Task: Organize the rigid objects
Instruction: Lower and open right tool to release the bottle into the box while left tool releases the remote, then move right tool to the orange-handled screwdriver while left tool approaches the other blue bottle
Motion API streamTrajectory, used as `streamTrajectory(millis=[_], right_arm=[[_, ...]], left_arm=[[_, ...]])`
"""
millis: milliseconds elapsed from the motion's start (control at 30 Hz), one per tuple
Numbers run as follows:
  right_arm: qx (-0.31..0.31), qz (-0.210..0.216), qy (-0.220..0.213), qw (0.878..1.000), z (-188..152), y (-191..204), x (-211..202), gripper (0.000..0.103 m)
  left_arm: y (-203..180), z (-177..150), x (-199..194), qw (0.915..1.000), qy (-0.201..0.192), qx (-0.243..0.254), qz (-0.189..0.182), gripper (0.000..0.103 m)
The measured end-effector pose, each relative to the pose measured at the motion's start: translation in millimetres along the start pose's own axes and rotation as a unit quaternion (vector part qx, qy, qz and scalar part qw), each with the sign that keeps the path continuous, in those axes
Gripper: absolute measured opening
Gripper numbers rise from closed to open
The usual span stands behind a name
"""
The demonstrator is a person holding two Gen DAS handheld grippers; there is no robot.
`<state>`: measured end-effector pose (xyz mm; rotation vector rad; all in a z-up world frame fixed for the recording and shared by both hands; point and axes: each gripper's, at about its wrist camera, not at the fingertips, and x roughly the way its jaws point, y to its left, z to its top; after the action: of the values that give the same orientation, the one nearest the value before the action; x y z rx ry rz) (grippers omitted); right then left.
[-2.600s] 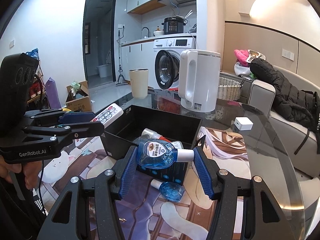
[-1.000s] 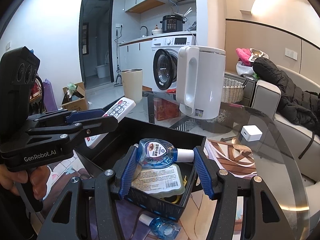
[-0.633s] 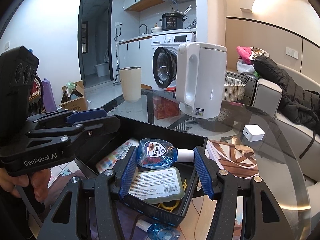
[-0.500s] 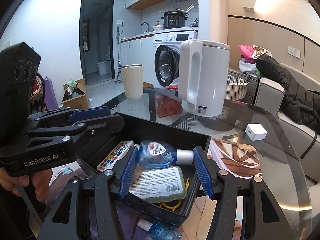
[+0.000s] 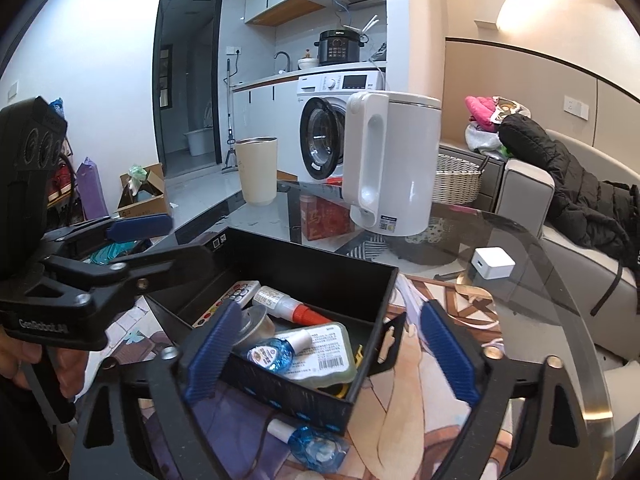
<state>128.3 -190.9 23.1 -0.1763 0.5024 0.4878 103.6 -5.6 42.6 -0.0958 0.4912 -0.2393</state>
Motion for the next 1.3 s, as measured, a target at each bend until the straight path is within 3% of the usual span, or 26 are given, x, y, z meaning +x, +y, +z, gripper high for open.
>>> streamTrajectory(millis=[433, 667, 1300], right_arm=[[0.009, -0.005, 0.007, 1.0, -12.4, -4.6, -22.0, 0.102], [0.014, -0.006, 0.017, 1.0, -19.5, -5.5, -29.0, 0.102], [0.019, -0.019, 0.069, 0.997, -46.0, -2.9, -30.1, 0.102]], left_arm=[[-1.3, -16.0, -12.1, 0.9989, 0.035, -0.003, 0.031, 0.103], [-1.4, -28.4, -13.2, 0.9975, 0.065, -0.016, 0.025, 0.103], [-3.6, -46.0, -29.3, 0.9959, 0.084, -0.011, 0.031, 0.103]])
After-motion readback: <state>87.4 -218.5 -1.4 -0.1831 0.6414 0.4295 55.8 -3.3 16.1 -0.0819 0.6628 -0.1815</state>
